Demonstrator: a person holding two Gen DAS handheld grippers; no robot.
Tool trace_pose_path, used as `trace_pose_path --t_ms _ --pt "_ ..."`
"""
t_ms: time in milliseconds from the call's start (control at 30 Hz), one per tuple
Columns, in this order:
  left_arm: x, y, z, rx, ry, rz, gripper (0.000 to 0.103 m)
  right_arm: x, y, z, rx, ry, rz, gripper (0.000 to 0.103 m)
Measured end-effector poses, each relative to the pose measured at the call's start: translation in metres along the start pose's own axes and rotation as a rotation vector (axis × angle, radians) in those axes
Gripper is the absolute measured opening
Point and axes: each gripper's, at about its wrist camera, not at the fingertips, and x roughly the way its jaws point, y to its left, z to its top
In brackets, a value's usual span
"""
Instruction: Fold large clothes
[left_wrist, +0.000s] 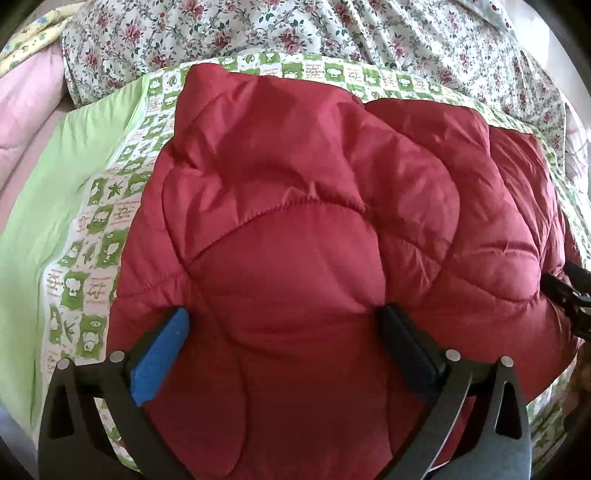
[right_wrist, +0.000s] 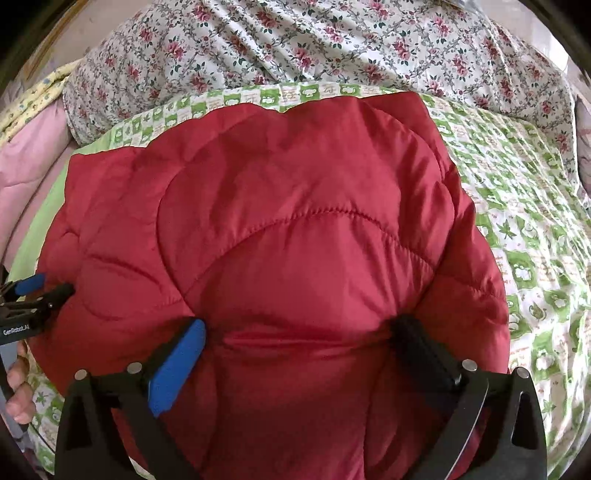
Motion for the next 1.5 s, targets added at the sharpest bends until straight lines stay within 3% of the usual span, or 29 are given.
trace_pose_path --t_ms 167,467,1033,1400,1500 --pt "-0.012 -0.002 0.001 0.010 0.004 0.026 0.103 -0.010 0.002 0.002 0.000 -0.006 0.004 0.102" --pt "-0.057 0.002 -0.026 0.037 -0.044 0.052 0.103 -0.072 0.009 -0.026 -0.040 -0.060 0.014 0.100" --pt "-0.075 0.003 -0.099 0.078 0.026 0.059 0.103 -0.104 0.021 -0.094 -0.082 0.005 0.028 0.101" --pt "-0.076 0.015 -0.070 -0.013 -0.028 -0.012 0.103 -0.087 0.014 -0.064 -0.037 -0.039 0.056 0.101" --pt "-0.058 0.019 -0.059 -0.039 0.003 -0.014 0.103 -0.061 0.006 -0.052 -0.019 0.013 0.035 0.102"
